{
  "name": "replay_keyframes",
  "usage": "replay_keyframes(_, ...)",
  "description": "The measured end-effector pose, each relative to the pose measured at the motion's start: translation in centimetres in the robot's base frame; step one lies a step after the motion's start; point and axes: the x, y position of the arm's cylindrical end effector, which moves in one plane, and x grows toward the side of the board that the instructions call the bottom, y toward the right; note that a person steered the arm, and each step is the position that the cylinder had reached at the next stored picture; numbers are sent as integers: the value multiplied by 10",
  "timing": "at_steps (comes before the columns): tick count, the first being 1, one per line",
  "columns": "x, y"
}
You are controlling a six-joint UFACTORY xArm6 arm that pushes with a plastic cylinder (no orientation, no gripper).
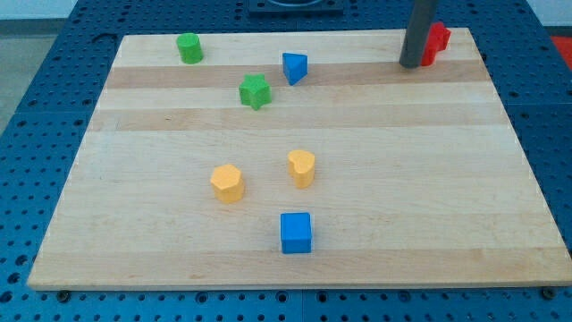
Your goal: Move your arm to the center
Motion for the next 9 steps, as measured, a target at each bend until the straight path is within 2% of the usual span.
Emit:
replay_keyframes(3,39,-3)
replay_keyframes(9,50,-3)
